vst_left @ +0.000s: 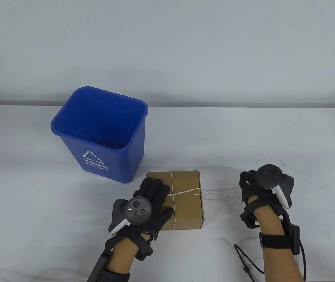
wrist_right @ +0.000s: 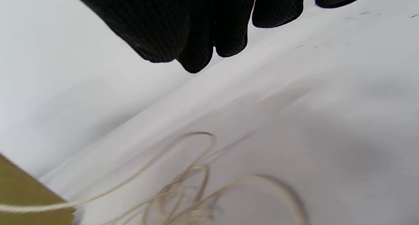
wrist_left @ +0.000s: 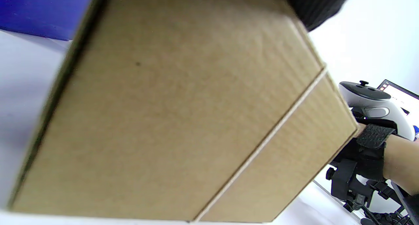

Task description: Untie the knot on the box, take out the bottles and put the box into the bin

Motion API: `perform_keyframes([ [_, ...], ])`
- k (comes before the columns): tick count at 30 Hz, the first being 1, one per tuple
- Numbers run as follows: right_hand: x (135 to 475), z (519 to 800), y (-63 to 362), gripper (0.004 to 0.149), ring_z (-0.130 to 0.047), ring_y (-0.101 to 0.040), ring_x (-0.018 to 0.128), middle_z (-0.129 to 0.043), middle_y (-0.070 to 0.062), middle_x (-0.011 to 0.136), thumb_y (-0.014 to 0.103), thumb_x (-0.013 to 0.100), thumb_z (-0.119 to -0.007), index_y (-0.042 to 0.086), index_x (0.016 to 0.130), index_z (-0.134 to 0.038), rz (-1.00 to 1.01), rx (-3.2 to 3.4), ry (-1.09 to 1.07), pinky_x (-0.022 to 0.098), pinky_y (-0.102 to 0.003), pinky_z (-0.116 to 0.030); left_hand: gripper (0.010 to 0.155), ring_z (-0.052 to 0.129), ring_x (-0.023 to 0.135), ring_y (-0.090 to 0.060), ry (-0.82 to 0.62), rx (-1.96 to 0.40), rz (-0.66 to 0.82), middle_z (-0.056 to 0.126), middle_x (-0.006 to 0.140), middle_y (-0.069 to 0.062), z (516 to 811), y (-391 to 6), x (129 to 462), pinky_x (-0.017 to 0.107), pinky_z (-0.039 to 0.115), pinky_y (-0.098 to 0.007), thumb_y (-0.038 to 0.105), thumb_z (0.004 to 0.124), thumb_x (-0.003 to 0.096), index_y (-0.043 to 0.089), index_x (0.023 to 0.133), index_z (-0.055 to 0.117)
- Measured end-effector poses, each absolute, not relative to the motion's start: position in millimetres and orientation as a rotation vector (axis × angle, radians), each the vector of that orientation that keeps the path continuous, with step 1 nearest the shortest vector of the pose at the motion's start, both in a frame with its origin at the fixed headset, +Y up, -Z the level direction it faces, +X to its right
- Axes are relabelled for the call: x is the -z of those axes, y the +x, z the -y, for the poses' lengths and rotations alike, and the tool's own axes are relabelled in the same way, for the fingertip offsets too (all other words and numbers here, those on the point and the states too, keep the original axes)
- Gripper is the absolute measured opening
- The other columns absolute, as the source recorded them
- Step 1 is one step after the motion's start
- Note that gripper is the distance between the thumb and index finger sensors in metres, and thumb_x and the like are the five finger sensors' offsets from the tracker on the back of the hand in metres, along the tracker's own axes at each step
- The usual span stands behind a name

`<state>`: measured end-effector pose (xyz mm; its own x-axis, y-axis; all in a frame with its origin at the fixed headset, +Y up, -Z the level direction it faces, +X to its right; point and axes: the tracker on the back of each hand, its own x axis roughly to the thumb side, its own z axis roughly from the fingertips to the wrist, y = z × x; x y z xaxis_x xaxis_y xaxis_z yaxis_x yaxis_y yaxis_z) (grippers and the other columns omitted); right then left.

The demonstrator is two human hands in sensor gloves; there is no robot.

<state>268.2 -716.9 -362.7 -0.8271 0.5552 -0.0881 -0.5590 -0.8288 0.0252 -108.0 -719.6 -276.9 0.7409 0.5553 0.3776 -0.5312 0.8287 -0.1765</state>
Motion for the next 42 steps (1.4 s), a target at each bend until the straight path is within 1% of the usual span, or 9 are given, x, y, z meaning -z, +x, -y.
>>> perform_keyframes([
  [9, 353.8, 703.0, 224.2, 0.052, -0.044, -0.054, 0.097, -0.057, -0.015, 0.103, 0.028, 0.048, -0.078, 0.009, 0.095, -0.069, -0.131, -2.536, 0.287, 0.063, -0.072, -0.041, 0.079, 0.006, 0.112, -0.042, -0.059, -0.597, 0.433, 0.018, 0.12, -0.003, 719.6, -108.0, 277.0, 0.072, 0.029, -0.077, 0.056, 0.065, 0.0512, 0.025, 0.116, 0.032],
  [13, 348.1, 703.6, 199.4, 0.057, -0.041, -0.054, 0.098, -0.052, -0.015, 0.105, 0.028, 0.047, -0.08, 0.009, 0.098, -0.064, -0.237, -2.549, 0.465, 0.064, -0.072, -0.039, 0.079, 0.006, 0.112, -0.042, -0.061, -0.597, 0.432, 0.018, 0.12, -0.003, 719.4, -108.3, 277.1, 0.073, 0.029, -0.077, 0.056, 0.065, 0.0512, 0.025, 0.116, 0.032],
  [16, 344.1, 705.7, 185.2, 0.056, -0.043, -0.053, 0.098, -0.054, -0.015, 0.105, 0.03, 0.047, -0.081, 0.009, 0.097, -0.067, -0.164, -2.541, 0.525, 0.064, -0.072, -0.041, 0.079, 0.006, 0.112, -0.042, -0.061, -0.596, 0.432, 0.018, 0.12, -0.003, 719.2, -108.1, 277.0, 0.073, 0.029, -0.077, 0.056, 0.065, 0.0512, 0.025, 0.116, 0.032],
  [18, 341.9, 707.0, 178.1, 0.053, -0.046, -0.053, 0.097, -0.057, -0.014, 0.103, 0.031, 0.047, -0.081, 0.009, 0.094, -0.07, -0.092, -2.541, 0.527, 0.064, -0.072, -0.042, 0.079, 0.006, 0.112, -0.042, -0.06, -0.596, 0.432, 0.018, 0.12, -0.003, 719.2, -108.1, 276.9, 0.073, 0.029, -0.077, 0.056, 0.065, 0.0512, 0.025, 0.116, 0.032],
  [22, 340.0, 708.1, 171.7, 0.048, -0.051, -0.052, 0.097, -0.064, -0.012, 0.101, 0.031, 0.047, -0.081, 0.011, 0.09, -0.077, -0.017, -2.564, 0.547, 0.063, -0.071, -0.045, 0.079, 0.006, 0.112, -0.042, -0.061, -0.595, 0.432, 0.018, 0.12, -0.003, 719.2, -107.9, 276.9, 0.072, 0.029, -0.077, 0.056, 0.065, 0.0513, 0.025, 0.116, 0.032],
  [25, 340.8, 707.6, 173.8, 0.04, -0.055, -0.052, 0.096, -0.069, -0.01, 0.098, 0.031, 0.047, -0.08, 0.014, 0.083, -0.084, 0.007, -2.57, 0.525, 0.063, -0.071, -0.047, 0.079, 0.006, 0.112, -0.042, -0.061, -0.595, 0.432, 0.018, 0.12, -0.003, 719.3, -107.8, 277.0, 0.073, 0.029, -0.077, 0.056, 0.065, 0.0513, 0.025, 0.116, 0.032],
  [26, 341.9, 708.0, 175.9, 0.039, -0.055, -0.051, 0.096, -0.071, -0.01, 0.097, 0.031, 0.047, -0.08, 0.014, 0.082, -0.084, 0.004, -2.564, 0.516, 0.063, -0.071, -0.047, 0.079, 0.006, 0.112, -0.042, -0.061, -0.595, 0.432, 0.018, 0.12, -0.003, 719.3, -107.7, 276.9, 0.073, 0.029, -0.077, 0.056, 0.065, 0.0513, 0.025, 0.116, 0.032],
  [34, 350.3, 715.3, 193.1, 0.038, -0.057, -0.051, 0.095, -0.073, -0.009, 0.095, 0.03, 0.047, -0.08, 0.012, 0.08, -0.084, -0.027, -2.589, 0.417, 0.062, -0.071, -0.049, 0.079, 0.006, 0.112, -0.042, -0.061, -0.596, 0.432, 0.018, 0.12, -0.003, 719.3, -107.5, 277.0, 0.073, 0.029, -0.077, 0.056, 0.065, 0.0513, 0.025, 0.116, 0.032],
  [42, 359.8, 723.9, 218.1, 0.038, -0.058, -0.051, 0.094, -0.073, -0.01, 0.095, 0.03, 0.047, -0.08, 0.011, 0.08, -0.084, -0.057, -2.626, 0.268, 0.062, -0.071, -0.049, 0.079, 0.006, 0.112, -0.042, -0.061, -0.595, 0.432, 0.018, 0.12, -0.003, 719.4, -107.4, 276.9, 0.072, 0.029, -0.077, 0.056, 0.065, 0.0512, 0.025, 0.116, 0.032],
])
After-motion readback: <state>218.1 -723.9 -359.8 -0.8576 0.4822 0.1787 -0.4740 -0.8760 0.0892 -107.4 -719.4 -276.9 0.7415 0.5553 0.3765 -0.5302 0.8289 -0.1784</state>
